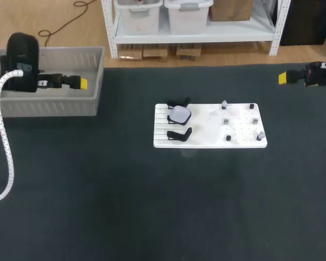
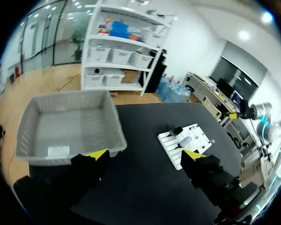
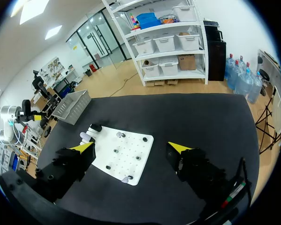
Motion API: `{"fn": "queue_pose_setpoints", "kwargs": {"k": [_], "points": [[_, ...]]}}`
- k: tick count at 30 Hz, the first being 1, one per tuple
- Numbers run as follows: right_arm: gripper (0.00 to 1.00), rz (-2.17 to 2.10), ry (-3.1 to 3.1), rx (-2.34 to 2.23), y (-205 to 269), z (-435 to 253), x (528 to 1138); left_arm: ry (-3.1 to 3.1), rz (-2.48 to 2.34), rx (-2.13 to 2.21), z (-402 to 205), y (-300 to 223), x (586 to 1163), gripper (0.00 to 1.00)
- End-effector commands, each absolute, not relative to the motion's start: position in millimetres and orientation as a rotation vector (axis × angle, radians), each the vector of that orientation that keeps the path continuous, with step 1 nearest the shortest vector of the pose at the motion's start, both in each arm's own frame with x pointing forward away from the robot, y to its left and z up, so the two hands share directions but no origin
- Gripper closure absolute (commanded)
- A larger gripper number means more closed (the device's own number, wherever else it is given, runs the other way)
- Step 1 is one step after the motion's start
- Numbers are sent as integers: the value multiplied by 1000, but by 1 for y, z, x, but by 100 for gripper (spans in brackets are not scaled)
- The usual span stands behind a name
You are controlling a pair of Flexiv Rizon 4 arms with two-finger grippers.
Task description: Pick up each earbud case from the left stands, insert the matching earbuds, close the lid, and place the case in the box.
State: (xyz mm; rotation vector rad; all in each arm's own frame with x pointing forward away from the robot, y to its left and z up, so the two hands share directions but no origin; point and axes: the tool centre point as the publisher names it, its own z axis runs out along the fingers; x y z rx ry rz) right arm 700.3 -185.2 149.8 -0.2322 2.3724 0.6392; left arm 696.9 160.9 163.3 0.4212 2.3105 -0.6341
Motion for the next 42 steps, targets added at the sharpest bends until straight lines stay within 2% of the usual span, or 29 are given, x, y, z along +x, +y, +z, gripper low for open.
{"fn": "queue_pose_setpoints", "kwargs": {"k": [1,25,42], "points": [[0,638,2373,-232,-185,150,700,2179,-781,623,165,157,699,0],[0,638,2373,-232,-185,150,700,1822,-908,1421,143,92,731,0],[0,638,2373,-232,-185,150,700,1672,-1009,1732,92,37,715,0]]}}
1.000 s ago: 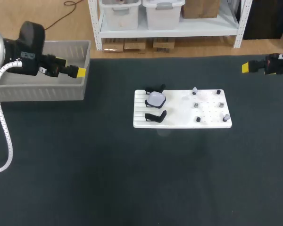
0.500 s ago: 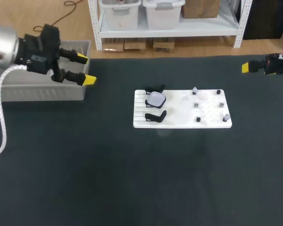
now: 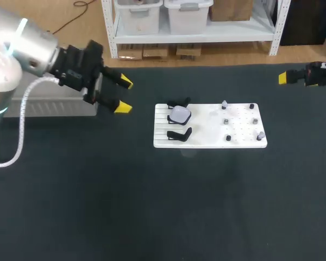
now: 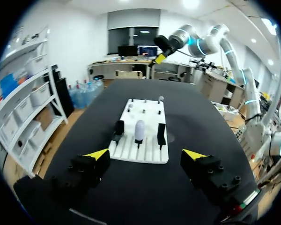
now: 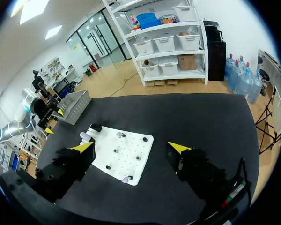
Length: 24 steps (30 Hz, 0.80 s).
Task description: Pick up each earbud case from the left stands, insert the matching earbuds, close the lid, and place the case in the box.
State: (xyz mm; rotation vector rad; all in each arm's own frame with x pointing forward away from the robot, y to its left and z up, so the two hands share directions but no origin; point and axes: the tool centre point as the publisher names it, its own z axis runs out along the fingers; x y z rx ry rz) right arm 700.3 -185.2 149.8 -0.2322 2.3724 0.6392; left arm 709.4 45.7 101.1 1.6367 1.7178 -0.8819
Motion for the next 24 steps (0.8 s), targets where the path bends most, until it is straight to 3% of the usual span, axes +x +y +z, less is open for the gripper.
{"fn": "queue_pose_setpoints", "kwargs": {"k": [1,24], "points": [[0,638,2373,-232,-185,150,700,1665,-1018,1739,90,35,714,0],[0,638,2373,-232,-185,150,700,1602,-1061,1715,45,-21,702,0]]}}
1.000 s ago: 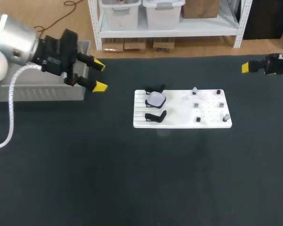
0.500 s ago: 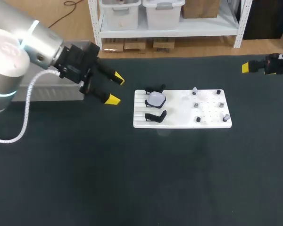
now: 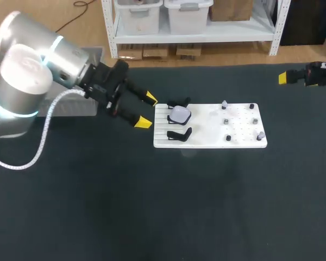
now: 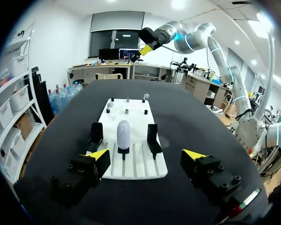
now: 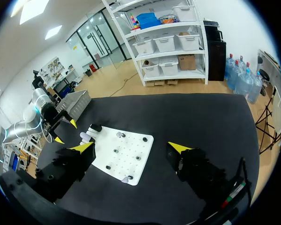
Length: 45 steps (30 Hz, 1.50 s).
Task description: Pick up each earbud case from the left stands, insert the matching earbuds, close the lid, and place the case in the box.
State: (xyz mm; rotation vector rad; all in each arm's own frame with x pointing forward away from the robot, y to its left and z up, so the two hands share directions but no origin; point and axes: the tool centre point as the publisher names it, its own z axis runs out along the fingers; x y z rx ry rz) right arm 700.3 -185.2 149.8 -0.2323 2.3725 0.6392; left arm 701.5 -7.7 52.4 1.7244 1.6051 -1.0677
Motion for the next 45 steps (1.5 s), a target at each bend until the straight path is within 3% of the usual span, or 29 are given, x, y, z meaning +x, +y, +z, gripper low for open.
{"fn": "queue_pose_setpoints", "kwargs": {"k": [1,25,33,37,45], "points": [[0,638,2373,-232,-185,150,700,1601,-1058,1710,43,-25,703,0],[0,638,2373,-232,-185,150,700,1604,-1025,1662,21,-57,721,0],[0,638,2373,-232,-185,150,700,1602,-1015,1653,17,-59,726,14],[0,638,2373,-232,-185,150,700,1597,-1015,1647,18,-60,727,32],[0,638,2373,-232,-185,150,700,1590,-1013,1650,16,-62,724,27]]}}
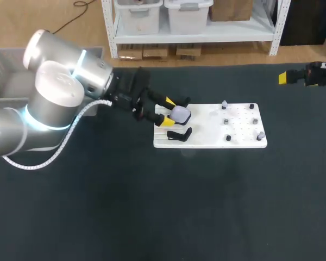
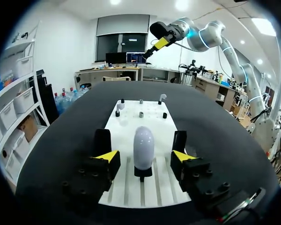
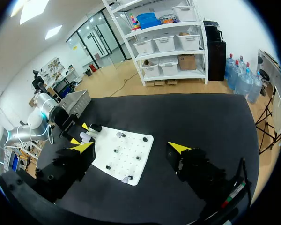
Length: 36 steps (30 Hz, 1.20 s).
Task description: Pick up each earbud case from the left stands, insert the matching earbuds, close the lid, and place the case in the box.
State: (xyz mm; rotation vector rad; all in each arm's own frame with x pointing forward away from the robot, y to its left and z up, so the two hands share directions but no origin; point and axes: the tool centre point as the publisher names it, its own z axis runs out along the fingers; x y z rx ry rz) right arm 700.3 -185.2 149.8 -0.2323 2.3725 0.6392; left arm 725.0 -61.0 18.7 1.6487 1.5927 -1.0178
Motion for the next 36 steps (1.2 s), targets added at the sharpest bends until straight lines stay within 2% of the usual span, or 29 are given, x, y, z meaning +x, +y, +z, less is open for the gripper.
{"fn": "queue_pose_setpoints", "kwargs": {"k": [1,6,9,13,15,21,24,36], "points": [[0,638,2373,-232,-185,150,700,1590,-1014,1651,16,-62,724,27],[0,638,2373,-232,-185,150,700,1593,-1014,1639,16,-63,723,26],[0,638,2373,-232,-185,150,700,1592,-1010,1629,16,-64,723,30],[0,638,2373,-232,-185,150,700,1590,-1005,1620,16,-65,723,30],[0,638,2373,-232,-185,150,700,1589,-1002,1617,16,-66,722,36],[0,638,2373,-232,-185,150,700,1591,-997,1607,15,-68,721,42],[0,638,2373,-232,-185,150,700,1591,-993,1606,15,-68,721,49],[0,638,2373,-232,-185,150,700,1589,-990,1602,15,-72,721,56]]}}
